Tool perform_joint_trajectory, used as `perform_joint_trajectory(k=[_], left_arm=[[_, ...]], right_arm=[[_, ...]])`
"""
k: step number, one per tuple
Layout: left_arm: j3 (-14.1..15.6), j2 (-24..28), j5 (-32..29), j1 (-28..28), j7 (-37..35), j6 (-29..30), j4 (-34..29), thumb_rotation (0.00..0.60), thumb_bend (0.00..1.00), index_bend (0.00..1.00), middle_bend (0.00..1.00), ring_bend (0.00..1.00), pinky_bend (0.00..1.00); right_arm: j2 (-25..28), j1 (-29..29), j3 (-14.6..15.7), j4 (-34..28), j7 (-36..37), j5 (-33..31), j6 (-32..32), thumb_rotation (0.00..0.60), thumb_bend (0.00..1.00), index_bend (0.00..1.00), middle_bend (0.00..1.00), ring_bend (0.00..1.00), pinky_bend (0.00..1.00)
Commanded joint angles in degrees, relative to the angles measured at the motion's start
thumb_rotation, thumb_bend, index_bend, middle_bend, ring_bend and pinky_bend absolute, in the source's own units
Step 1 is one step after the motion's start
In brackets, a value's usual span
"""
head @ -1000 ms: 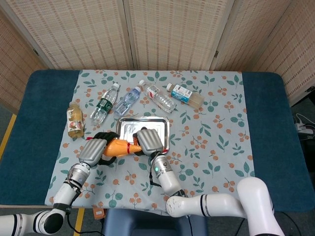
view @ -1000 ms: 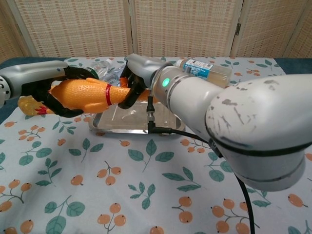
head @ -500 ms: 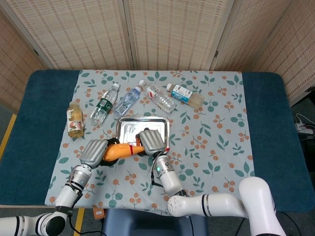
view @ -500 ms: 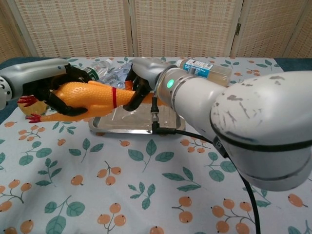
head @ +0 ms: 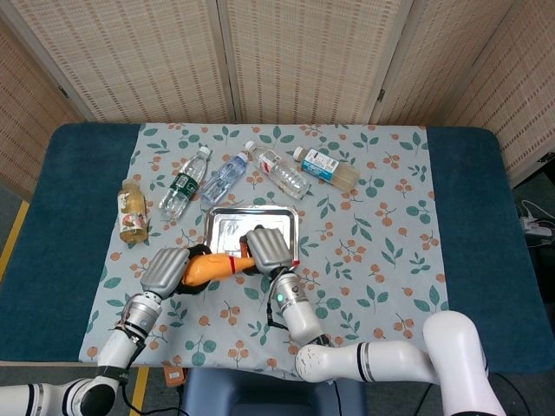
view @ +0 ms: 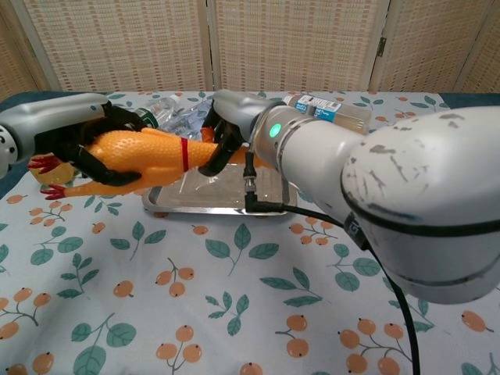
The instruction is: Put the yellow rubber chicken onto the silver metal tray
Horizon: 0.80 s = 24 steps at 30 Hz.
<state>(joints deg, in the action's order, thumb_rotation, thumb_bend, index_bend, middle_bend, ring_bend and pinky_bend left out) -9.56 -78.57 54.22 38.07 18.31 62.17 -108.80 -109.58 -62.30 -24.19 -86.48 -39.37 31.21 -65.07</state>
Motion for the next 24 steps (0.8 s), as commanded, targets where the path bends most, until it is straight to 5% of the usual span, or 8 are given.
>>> perform_joint_trajectory(k=[1, 3, 7, 20, 24], left_arm=[[1.7, 4.65, -2.09, 1.81, -2.15, -8.77, -1.98, 0.6, 0.41, 0.11, 0.1, 0.07, 0.28], [1.0, 6.77, -3.95, 2.77, -4.34, -12.17, -3.23, 0.6, 0.35, 0.0, 0.0, 0.0, 0.11], [-0.42, 8.94, -4.0, 3.07, -9.3, -15.2, -3.58, 0.6, 0.32, 0.0, 0.0, 0.0, 0.03], [0.12, 9.82, -2.58, 3.65, -13.48, -16.62, -2.48, 0.6, 0.31, 0.0, 0.0, 0.0, 0.03], [1.13, 8.52, -2.99, 3.97, -9.08, -12.19, -2.21, 0.6, 0.32, 0.08, 0.03, 0.05, 0.17]], right_arm=[[-0.06, -0.03, 0.05, 0.03, 0.0, 0.02, -0.02, 0.6, 0.33, 0.96, 0.61, 0.84, 1.0], [-0.06, -0.06, 0.07, 0.05, -0.05, 0.06, -0.09, 0.6, 0.33, 0.96, 0.61, 0.84, 1.0], [0.25, -0.11, 0.06, -0.23, -0.46, -0.43, 0.03, 0.6, 0.33, 0.96, 0.61, 0.84, 1.0], [0.58, -0.29, -0.11, -0.91, -0.27, -0.45, -0.28, 0.6, 0.33, 0.96, 0.62, 0.84, 1.0], [0.48, -0.31, -0.1, -0.86, 0.01, -0.25, -0.29, 0.6, 0.33, 0.96, 0.62, 0.84, 1.0]])
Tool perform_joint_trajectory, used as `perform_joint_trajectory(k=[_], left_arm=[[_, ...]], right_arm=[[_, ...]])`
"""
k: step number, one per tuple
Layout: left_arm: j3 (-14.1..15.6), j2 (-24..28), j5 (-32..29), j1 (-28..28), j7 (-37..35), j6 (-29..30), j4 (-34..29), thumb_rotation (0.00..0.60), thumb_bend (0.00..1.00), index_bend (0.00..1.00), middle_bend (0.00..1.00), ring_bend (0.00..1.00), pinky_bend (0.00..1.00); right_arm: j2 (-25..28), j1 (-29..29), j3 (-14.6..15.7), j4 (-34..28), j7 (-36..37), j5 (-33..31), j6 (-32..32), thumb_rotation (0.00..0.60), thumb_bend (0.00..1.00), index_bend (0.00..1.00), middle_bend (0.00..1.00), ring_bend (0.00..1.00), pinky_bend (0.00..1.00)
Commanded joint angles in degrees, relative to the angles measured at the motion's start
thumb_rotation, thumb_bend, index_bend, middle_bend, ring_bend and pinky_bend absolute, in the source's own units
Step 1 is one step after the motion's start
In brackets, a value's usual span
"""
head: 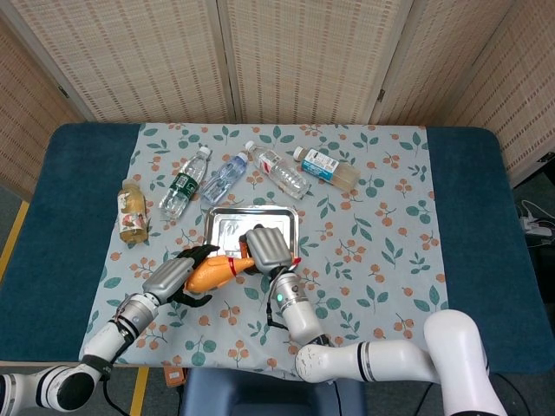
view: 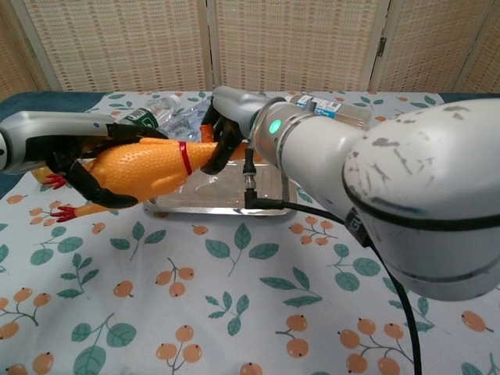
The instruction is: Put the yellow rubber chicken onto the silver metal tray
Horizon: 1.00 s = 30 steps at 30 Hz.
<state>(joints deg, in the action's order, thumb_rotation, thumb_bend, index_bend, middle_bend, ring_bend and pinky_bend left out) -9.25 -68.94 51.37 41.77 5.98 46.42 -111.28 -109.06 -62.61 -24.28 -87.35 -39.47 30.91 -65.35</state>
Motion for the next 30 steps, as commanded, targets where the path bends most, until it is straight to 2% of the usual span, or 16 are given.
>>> perform_joint_trajectory(k=[1, 4, 7, 9, 10, 12, 19, 23, 26, 28, 29, 30], left_arm=[[0.94, -1.89, -0.14, 0.13, 4.33, 5.26, 0.36, 0.6, 0.33, 0.14, 0.08, 0.11, 0.23], [0.5, -4.04, -1.08, -0.59, 4.84, 9.05, -0.02, 0.6, 0.38, 0.5, 0.44, 0.48, 0.55], [-0.24, -5.82, -1.9, -1.17, 5.15, 12.29, 0.16, 0.6, 0.5, 0.8, 0.74, 0.74, 0.82], [-0.36, -6.84, -2.08, -1.36, 6.26, 14.21, 0.31, 0.6, 0.59, 0.91, 0.88, 0.85, 0.92], [-0.28, -7.11, -2.37, -1.35, 6.91, 14.66, 0.27, 0.6, 0.61, 0.93, 0.91, 0.88, 0.94], [-0.22, -7.11, -2.69, -1.21, 7.6, 14.71, 0.1, 0.6, 0.63, 0.97, 0.94, 0.91, 0.97], [-0.4, -7.09, -2.59, -1.04, 8.19, 14.55, -0.53, 0.6, 0.71, 0.99, 0.97, 0.93, 1.0], [-0.25, -7.0, -2.61, -0.97, 9.0, 14.77, -0.58, 0.6, 0.71, 1.0, 0.97, 0.93, 1.0], [-0.34, -8.19, -1.28, -1.66, 8.9, 16.85, -0.23, 0.6, 0.66, 1.0, 0.96, 0.92, 0.99], [0.14, -8.65, 0.59, -1.96, 9.19, 17.53, 0.24, 0.6, 0.6, 0.98, 0.92, 0.87, 0.95], [0.66, -8.96, 2.61, -2.2, 9.31, 17.94, 0.82, 0.6, 0.57, 0.94, 0.88, 0.83, 0.9], [1.26, -8.93, 4.09, -2.32, 9.2, 17.61, 1.1, 0.6, 0.53, 0.83, 0.8, 0.74, 0.82]], right_arm=[[-0.05, -0.01, 0.01, 0.01, 0.12, 0.08, -0.03, 0.6, 0.33, 0.96, 0.61, 0.84, 1.0], [0.0, -0.01, 0.08, -0.08, 0.05, -0.03, -0.02, 0.6, 0.33, 0.96, 0.61, 0.84, 1.0], [0.06, -0.02, 0.14, -0.05, -0.08, -0.2, -0.04, 0.6, 0.33, 0.96, 0.61, 0.84, 1.0], [0.12, 0.0, 0.11, -0.08, -0.04, -0.24, -0.08, 0.6, 0.33, 0.96, 0.61, 0.84, 1.0], [0.14, 0.0, 0.17, -0.06, -0.1, -0.21, -0.13, 0.6, 0.33, 0.96, 0.61, 0.84, 1.0], [0.2, 0.03, 0.1, -0.15, -0.01, -0.27, -0.13, 0.6, 0.33, 0.96, 0.61, 0.84, 1.0], [0.62, 0.16, 0.13, -0.86, -0.25, -0.45, -0.53, 0.6, 0.33, 0.96, 0.61, 0.84, 1.0], [0.96, 0.22, -0.02, -1.43, -0.32, -0.47, -0.85, 0.6, 0.33, 0.96, 0.61, 0.84, 1.0], [1.11, 0.2, -0.15, -1.68, -0.29, -0.55, -0.91, 0.6, 0.33, 0.96, 0.61, 0.84, 1.0], [1.13, 0.19, -0.13, -1.76, -0.28, -0.58, -0.91, 0.6, 0.33, 0.96, 0.61, 0.84, 1.0], [1.12, 0.18, -0.08, -1.78, -0.28, -0.56, -0.92, 0.6, 0.33, 0.96, 0.61, 0.84, 1.0], [1.11, 0.17, -0.01, -1.8, -0.29, -0.53, -0.94, 0.6, 0.33, 0.96, 0.61, 0.84, 1.0]])
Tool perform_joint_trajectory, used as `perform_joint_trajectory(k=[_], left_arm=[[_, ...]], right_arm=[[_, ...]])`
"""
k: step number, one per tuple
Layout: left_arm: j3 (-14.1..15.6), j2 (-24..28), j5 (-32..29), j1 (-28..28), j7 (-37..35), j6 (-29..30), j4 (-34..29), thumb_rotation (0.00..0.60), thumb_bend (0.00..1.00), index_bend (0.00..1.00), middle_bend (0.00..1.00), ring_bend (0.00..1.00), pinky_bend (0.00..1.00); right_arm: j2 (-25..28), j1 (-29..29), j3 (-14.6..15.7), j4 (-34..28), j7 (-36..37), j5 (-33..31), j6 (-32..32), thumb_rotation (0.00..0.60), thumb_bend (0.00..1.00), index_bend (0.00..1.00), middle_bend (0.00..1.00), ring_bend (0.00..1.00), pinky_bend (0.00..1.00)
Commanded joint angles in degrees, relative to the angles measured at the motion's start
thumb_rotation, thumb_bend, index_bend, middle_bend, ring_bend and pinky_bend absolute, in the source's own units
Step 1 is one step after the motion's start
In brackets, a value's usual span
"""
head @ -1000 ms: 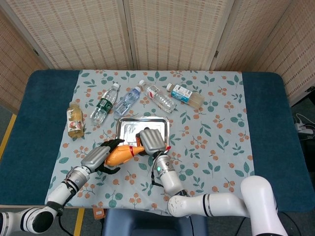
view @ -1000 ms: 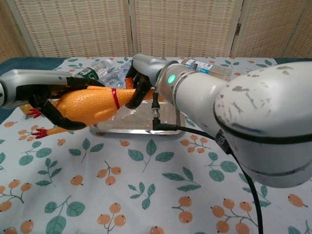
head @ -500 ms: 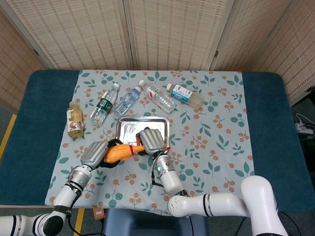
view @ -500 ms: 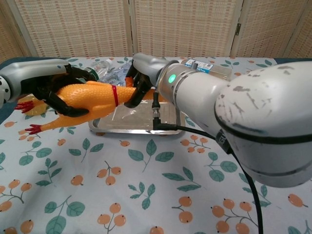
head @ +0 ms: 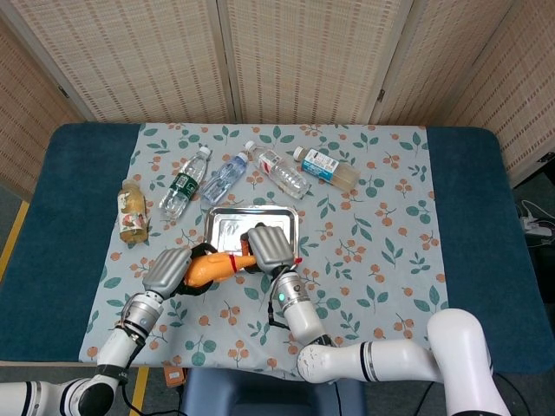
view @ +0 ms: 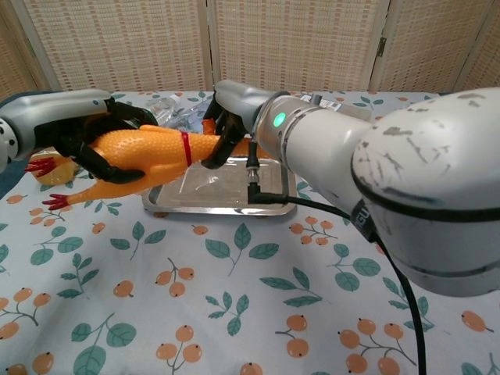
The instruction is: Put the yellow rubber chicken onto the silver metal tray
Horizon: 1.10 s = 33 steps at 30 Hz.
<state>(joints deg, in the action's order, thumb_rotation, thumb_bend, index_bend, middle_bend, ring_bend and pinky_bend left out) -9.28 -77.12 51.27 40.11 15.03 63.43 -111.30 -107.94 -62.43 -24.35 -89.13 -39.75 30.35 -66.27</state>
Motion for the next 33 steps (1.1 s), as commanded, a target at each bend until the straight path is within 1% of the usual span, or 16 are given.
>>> perform_joint_trajectory(k=[1, 2, 3, 4, 5, 6, 7, 9, 13, 16, 18, 20, 22, 24, 28, 33], left_arm=[[2.01, -0.29, 5.46, -0.71, -0.42, -0.59, 1.2, 0.6, 0.5, 0.66, 0.65, 0.59, 0.71], [2.43, 0.2, 5.98, -0.61, -0.7, -1.65, 1.31, 0.6, 0.48, 0.53, 0.53, 0.46, 0.62], [2.82, 0.84, 6.28, -0.4, -0.67, -2.76, 1.46, 0.6, 0.45, 0.28, 0.28, 0.22, 0.45], [3.06, 1.5, 6.42, -0.13, -0.39, -3.72, 1.69, 0.6, 0.43, 0.12, 0.12, 0.08, 0.32], [2.95, 1.74, 6.49, -0.11, -0.7, -4.02, 1.67, 0.6, 0.41, 0.04, 0.03, 0.01, 0.23], [2.66, 1.86, 6.73, -0.2, -1.33, -4.01, 1.64, 0.6, 0.39, 0.0, 0.0, 0.0, 0.15], [2.27, 1.92, 7.5, -0.49, -2.69, -3.91, 1.63, 0.6, 0.36, 0.0, 0.0, 0.0, 0.1], [1.81, 2.36, 8.76, -0.95, -5.54, -4.42, 1.45, 0.6, 0.32, 0.0, 0.0, 0.0, 0.07], [0.77, 5.56, 8.58, -0.59, -11.93, -9.58, -0.31, 0.6, 0.29, 0.0, 0.0, 0.0, 0.05], [0.53, 6.69, 9.93, -0.58, -14.04, -11.0, -0.46, 0.6, 0.29, 0.0, 0.0, 0.0, 0.04], [0.17, 6.64, 11.21, -0.95, -15.0, -10.26, -0.49, 0.6, 0.28, 0.0, 0.0, 0.0, 0.03], [0.02, 6.6, 13.75, -1.45, -14.01, -8.06, 0.23, 0.6, 0.28, 0.0, 0.0, 0.0, 0.03], [-0.08, 5.77, 17.86, -2.14, -10.75, -3.69, 2.14, 0.6, 0.28, 0.0, 0.0, 0.0, 0.02], [-0.39, 5.59, 19.72, -2.63, -8.85, -1.04, 2.78, 0.6, 0.28, 0.0, 0.0, 0.0, 0.02], [-1.3, 8.03, 18.75, -3.18, -7.35, 0.14, 1.68, 0.6, 0.28, 0.0, 0.0, 0.0, 0.02], [-1.19, 12.93, 16.55, -4.62, -7.03, 0.01, 1.18, 0.6, 0.28, 0.0, 0.0, 0.0, 0.02]], right_arm=[[-0.03, -0.01, 0.13, -0.02, -0.03, 0.0, -0.03, 0.6, 0.33, 0.96, 0.62, 0.84, 1.0], [-0.06, -0.02, 0.17, -0.01, -0.04, 0.0, -0.06, 0.6, 0.33, 0.96, 0.62, 0.84, 1.0], [-0.09, -0.02, 0.2, -0.03, -0.05, 0.01, -0.12, 0.6, 0.33, 0.96, 0.61, 0.84, 1.0], [-0.11, -0.01, 0.23, -0.11, -0.03, 0.05, -0.19, 0.6, 0.33, 0.96, 0.61, 0.84, 1.0], [-0.1, 0.0, 0.26, -0.2, -0.04, 0.09, -0.26, 0.6, 0.33, 0.96, 0.61, 0.84, 1.0], [-0.08, 0.02, 0.31, -0.28, -0.07, 0.13, -0.32, 0.6, 0.33, 0.96, 0.61, 0.84, 1.0], [-0.03, 0.06, 0.34, -0.43, -0.05, 0.18, -0.41, 0.6, 0.33, 0.96, 0.61, 0.84, 1.0], [0.12, 0.14, 0.36, -0.73, -0.12, 0.15, -0.56, 0.6, 0.33, 0.96, 0.61, 0.84, 1.0], [0.3, 0.31, 0.25, -1.18, 0.02, 0.15, -0.9, 0.6, 0.33, 0.96, 0.61, 0.84, 1.0], [0.45, 0.44, 0.51, -1.43, -0.06, 0.42, -1.14, 0.6, 0.33, 0.96, 0.62, 0.84, 1.0], [0.59, 0.55, 0.67, -1.5, -0.15, 0.54, -1.3, 0.6, 0.33, 0.96, 0.61, 0.84, 1.0], [0.9, 0.83, 0.86, -1.7, -0.07, 0.36, -1.14, 0.6, 0.33, 0.96, 0.61, 0.84, 1.0], [2.07, 0.95, 1.73, -2.39, -1.19, -0.31, -0.16, 0.6, 0.33, 0.96, 0.61, 0.84, 1.0], [2.79, 1.26, 1.97, -2.83, -1.2, -0.38, -0.02, 0.6, 0.33, 0.96, 0.62, 0.84, 1.0], [3.52, 2.42, 1.67, -2.89, 0.78, 0.19, -0.57, 0.6, 0.33, 0.96, 0.61, 0.84, 1.0], [4.74, 3.68, 1.52, -1.3, 2.72, 1.67, -1.11, 0.6, 0.33, 0.96, 0.61, 0.84, 1.0]])
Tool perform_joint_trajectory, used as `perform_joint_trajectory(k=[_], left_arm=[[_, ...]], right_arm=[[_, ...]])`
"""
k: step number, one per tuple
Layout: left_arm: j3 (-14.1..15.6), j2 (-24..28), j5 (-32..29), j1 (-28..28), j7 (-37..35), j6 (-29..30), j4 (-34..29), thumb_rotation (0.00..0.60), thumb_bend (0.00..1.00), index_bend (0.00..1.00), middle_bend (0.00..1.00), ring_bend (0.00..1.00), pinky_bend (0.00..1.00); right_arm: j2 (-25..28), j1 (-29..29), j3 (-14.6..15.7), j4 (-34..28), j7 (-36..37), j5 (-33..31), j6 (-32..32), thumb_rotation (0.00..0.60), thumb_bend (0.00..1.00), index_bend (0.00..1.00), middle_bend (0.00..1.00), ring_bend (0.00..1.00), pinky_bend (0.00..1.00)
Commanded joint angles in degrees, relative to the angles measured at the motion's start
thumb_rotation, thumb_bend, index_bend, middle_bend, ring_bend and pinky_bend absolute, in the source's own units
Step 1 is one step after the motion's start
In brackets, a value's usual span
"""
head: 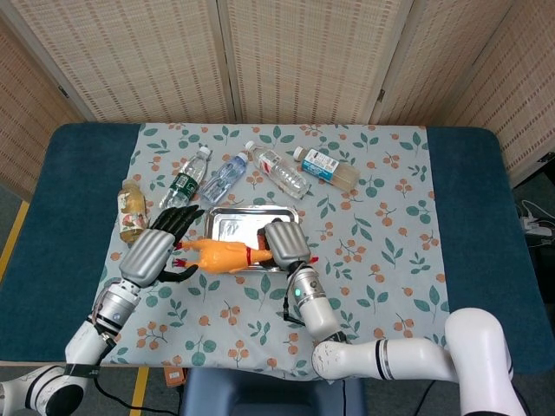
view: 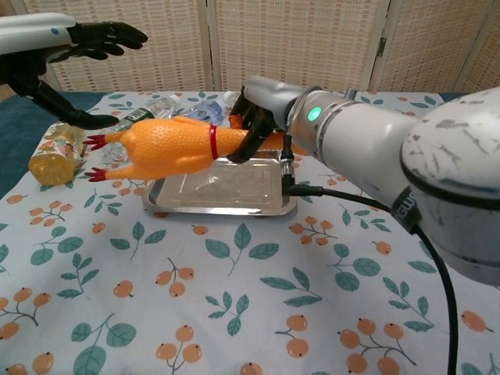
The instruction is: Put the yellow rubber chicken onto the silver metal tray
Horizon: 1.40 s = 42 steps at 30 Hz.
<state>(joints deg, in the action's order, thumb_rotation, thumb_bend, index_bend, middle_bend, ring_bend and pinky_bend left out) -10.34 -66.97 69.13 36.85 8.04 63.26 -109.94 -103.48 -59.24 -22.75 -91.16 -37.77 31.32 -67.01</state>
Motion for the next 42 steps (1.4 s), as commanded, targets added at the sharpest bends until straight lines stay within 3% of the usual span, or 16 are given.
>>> perform_joint_trajectory(k=[1, 6, 12, 19, 24, 26, 30, 32, 38, 42], left_arm=[[0.21, 3.43, -1.14, -2.09, -1.12, 0.37, 0.18, 0.6, 0.28, 0.0, 0.0, 0.0, 0.02], [2.02, 4.78, -0.61, -3.66, -4.88, -1.55, 3.05, 0.6, 0.28, 0.0, 0.0, 0.0, 0.01], [2.62, 4.47, -0.05, -2.86, -4.44, -4.05, 4.16, 0.6, 0.29, 0.0, 0.0, 0.0, 0.01], [2.85, 3.71, 0.13, -2.05, -3.19, -5.56, 5.64, 0.6, 0.29, 0.0, 0.0, 0.0, 0.01], [2.75, 3.66, -0.13, -1.94, -3.7, -6.09, 6.25, 0.6, 0.29, 0.0, 0.0, 0.0, 0.01], [2.73, 3.65, -0.13, -1.93, -3.83, -6.17, 6.36, 0.6, 0.29, 0.0, 0.0, 0.0, 0.01], [2.83, 3.27, -0.7, -1.82, -5.11, -7.42, 8.05, 0.6, 0.29, 0.0, 0.0, 0.0, 0.01], [2.89, 3.25, -0.84, -1.82, -5.61, -7.89, 8.61, 0.6, 0.29, 0.0, 0.0, 0.0, 0.01], [2.75, 3.17, -0.6, -1.76, -6.01, -8.12, 9.04, 0.6, 0.29, 0.0, 0.0, 0.0, 0.01], [2.73, 3.02, -0.61, -1.68, -5.69, -8.2, 9.04, 0.6, 0.29, 0.0, 0.0, 0.0, 0.01]], right_arm=[[0.26, 0.79, -0.07, 1.48, 1.33, 1.26, -0.68, 0.6, 0.33, 0.96, 0.61, 0.83, 1.0], [-1.31, 1.23, 0.25, 6.6, 3.25, 3.1, -0.9, 0.6, 0.33, 0.96, 0.61, 0.81, 1.0], [-6.57, 0.14, 0.45, 17.59, 5.64, 4.03, 2.34, 0.6, 0.33, 0.96, 0.61, 0.75, 1.0], [-15.55, -2.33, -1.66, 32.76, 13.42, 8.9, 5.37, 0.6, 0.33, 0.95, 0.61, 0.75, 0.88], [-17.95, -3.17, -1.97, 37.3, 14.32, 10.52, 6.04, 0.6, 0.33, 0.93, 0.61, 0.7, 0.85], [-18.29, -3.26, -2.01, 38.07, 14.18, 10.62, 6.2, 0.6, 0.33, 0.87, 0.6, 0.65, 0.81], [-19.03, -3.19, -2.13, 41.11, 12.1, 9.78, 9.17, 0.6, 0.32, 0.46, 0.37, 0.36, 0.6], [-18.96, -3.2, -2.34, 41.82, 10.95, 9.68, 9.88, 0.6, 0.32, 0.37, 0.3, 0.29, 0.55], [-19.09, -2.82, -3.43, 43.04, 9.02, 8.94, 11.44, 0.6, 0.32, 0.24, 0.15, 0.13, 0.42], [-18.43, -2.49, -3.92, 42.24, 8.06, 8.85, 12.09, 0.6, 0.32, 0.08, 0.04, 0.04, 0.34]])
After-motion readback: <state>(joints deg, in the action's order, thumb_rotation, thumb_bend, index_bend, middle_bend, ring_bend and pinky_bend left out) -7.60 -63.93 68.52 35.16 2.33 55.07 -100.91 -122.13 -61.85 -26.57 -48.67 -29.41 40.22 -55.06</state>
